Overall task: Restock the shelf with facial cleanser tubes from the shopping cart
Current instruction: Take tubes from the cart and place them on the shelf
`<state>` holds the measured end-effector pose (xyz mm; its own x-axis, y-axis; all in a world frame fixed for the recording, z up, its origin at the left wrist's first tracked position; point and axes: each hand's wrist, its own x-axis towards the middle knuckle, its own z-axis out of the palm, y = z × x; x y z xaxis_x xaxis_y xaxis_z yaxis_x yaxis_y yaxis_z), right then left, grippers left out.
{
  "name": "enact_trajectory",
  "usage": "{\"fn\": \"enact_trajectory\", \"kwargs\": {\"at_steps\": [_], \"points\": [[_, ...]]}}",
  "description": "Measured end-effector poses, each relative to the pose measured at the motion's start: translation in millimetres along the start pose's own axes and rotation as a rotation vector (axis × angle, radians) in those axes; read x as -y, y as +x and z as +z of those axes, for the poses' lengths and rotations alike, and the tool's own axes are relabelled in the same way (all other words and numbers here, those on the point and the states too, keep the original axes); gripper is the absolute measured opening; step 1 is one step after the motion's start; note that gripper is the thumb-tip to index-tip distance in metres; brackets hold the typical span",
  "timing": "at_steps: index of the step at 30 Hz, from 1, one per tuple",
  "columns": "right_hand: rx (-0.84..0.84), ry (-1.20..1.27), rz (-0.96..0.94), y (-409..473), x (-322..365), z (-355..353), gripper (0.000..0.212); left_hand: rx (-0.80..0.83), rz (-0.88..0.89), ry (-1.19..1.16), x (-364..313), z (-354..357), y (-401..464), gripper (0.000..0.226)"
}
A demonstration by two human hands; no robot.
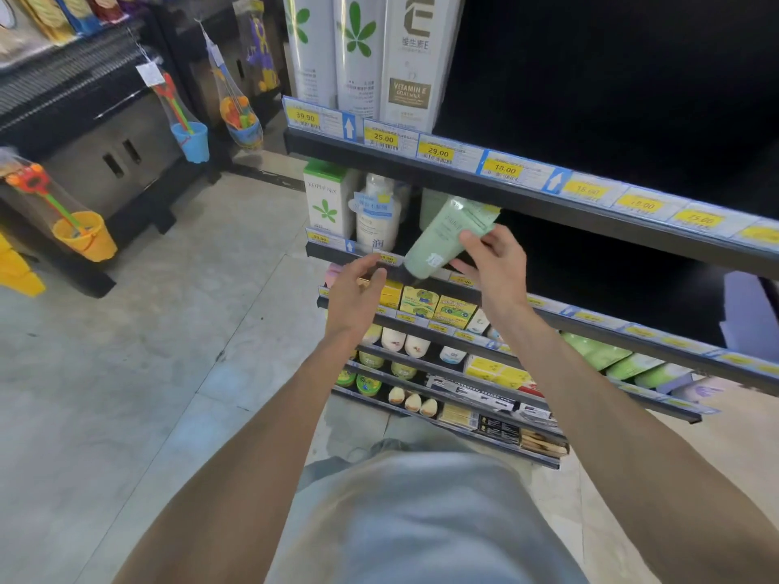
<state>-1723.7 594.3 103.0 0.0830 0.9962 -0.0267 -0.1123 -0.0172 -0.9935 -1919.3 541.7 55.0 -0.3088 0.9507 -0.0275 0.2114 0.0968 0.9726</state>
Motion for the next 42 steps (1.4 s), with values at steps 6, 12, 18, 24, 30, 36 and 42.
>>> {"fn": "enact_trajectory", "kwargs": {"at_steps": [6, 12, 18, 24, 30, 36, 42], "points": [[-0.075, 0.124, -0.003, 14.8, -4.7, 7.0, 0.028, 0.082, 0.110, 0.277, 3.3, -2.8, 19.2, 0.042], [-0.108, 0.113, -0.004, 31.1, -9.1, 13.5, 0.031, 0.190, 0.212, 0.668, 7.0, -1.7, 31.7, 0.060], [-0.019, -0.300, -0.129, 44.8, -17.6, 19.9, 0.026, 0.242, 0.211, 0.812, 5.9, -1.8, 35.8, 0.064], [0.041, -0.531, -0.132, 46.3, -39.2, 23.7, 0.040, 0.217, 0.204, 0.763, 8.0, -1.2, 39.6, 0.063], [0.011, -0.627, -0.144, 45.5, -49.9, 39.4, 0.044, 0.190, 0.212, 0.723, 9.3, 1.6, 37.3, 0.062], [0.028, -0.651, -0.165, 49.6, -45.6, 32.2, 0.033, 0.182, 0.214, 0.713, 12.2, 1.3, 37.5, 0.063], [0.014, -0.624, -0.136, 48.6, -45.5, 35.1, 0.043, 0.180, 0.213, 0.724, 10.8, 2.4, 37.4, 0.063]]}}
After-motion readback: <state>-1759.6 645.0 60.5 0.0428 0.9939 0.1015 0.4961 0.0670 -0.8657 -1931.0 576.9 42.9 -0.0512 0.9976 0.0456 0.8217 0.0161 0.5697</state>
